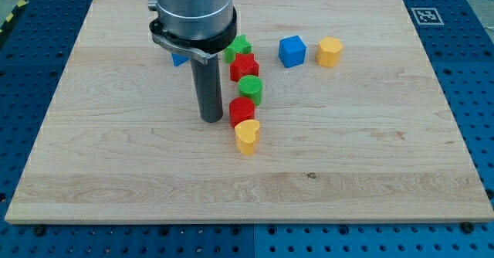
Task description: Move the blue triangle towards the green star
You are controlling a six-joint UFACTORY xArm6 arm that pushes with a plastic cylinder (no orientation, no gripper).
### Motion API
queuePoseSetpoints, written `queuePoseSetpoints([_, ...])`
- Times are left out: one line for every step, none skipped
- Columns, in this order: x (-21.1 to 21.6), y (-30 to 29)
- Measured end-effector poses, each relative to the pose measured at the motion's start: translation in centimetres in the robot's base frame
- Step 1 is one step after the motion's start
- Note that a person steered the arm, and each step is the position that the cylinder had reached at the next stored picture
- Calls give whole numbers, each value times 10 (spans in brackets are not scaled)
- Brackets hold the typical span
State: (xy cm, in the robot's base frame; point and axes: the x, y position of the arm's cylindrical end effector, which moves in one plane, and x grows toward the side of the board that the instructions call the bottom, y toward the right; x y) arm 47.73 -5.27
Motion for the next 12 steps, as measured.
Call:
queuePoseSetpoints([0,8])
queuePoseSetpoints([0,11])
queuePoseSetpoints([0,14])
queuePoseSetpoints([2,6])
queuePoseSetpoints([29,-38])
queuePoseSetpoints([65,-82])
queuePoseSetpoints([70,-88])
queuePoseSetpoints([70,-95])
queuePoseSetpoints([48,-127])
queuePoseSetpoints([3,-150])
queuePoseSetpoints([-38,-168])
queuePoseSetpoints([-71,-182])
